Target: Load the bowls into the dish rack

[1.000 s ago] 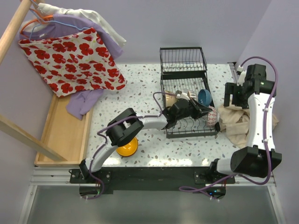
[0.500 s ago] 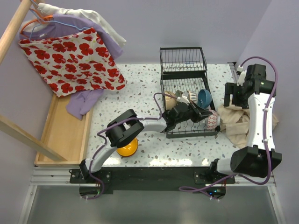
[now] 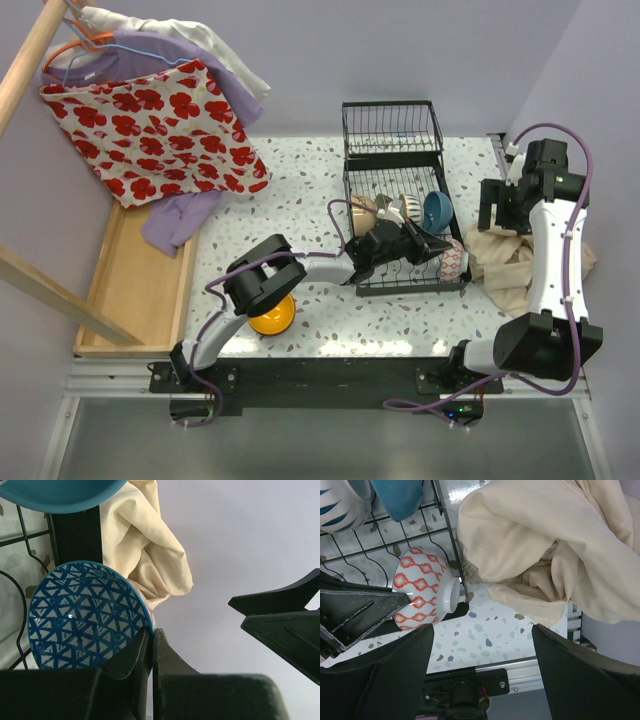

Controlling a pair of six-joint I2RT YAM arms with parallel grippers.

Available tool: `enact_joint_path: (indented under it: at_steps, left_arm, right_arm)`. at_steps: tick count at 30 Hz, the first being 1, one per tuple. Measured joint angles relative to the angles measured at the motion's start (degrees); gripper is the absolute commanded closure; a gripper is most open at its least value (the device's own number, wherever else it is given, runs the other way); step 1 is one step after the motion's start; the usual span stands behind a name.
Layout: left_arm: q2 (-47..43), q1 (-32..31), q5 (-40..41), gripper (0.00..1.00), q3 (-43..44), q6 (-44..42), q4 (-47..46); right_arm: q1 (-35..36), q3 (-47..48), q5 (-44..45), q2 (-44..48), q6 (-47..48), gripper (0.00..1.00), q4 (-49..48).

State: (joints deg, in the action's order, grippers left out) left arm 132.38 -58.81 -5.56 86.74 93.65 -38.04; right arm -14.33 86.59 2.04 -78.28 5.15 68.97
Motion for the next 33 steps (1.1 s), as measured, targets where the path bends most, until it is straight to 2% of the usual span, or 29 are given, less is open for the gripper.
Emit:
enact_joint_path:
  at_steps: [19, 22, 29, 33]
  left_arm:
    - [1.84, 1.31, -2.25, 0.93, 0.63, -5.07, -3.52]
    - [1.84, 2.32, -2.97, 0.9, 0.26, -6.6, -4.2]
    - [1.84, 3.56, -3.67, 0.67, -0.59, -8.24, -5.75]
    - [1.84, 4.13, -3.61, 0.59, -1.51, -8.83, -7.69]
  right_arm:
    - [0.0, 0.0, -0.02, -1.03, 0.02, 0.16, -0.48]
    - [0.0, -0.04, -0.02, -1.09, 0.02, 0.16, -0.5]
    - [0.0, -0.13, -0.02, -1.09, 0.02, 0.16, -0.52]
    - [0.0, -0.13, -0.02, -1.09, 0.02, 0.16, -0.52]
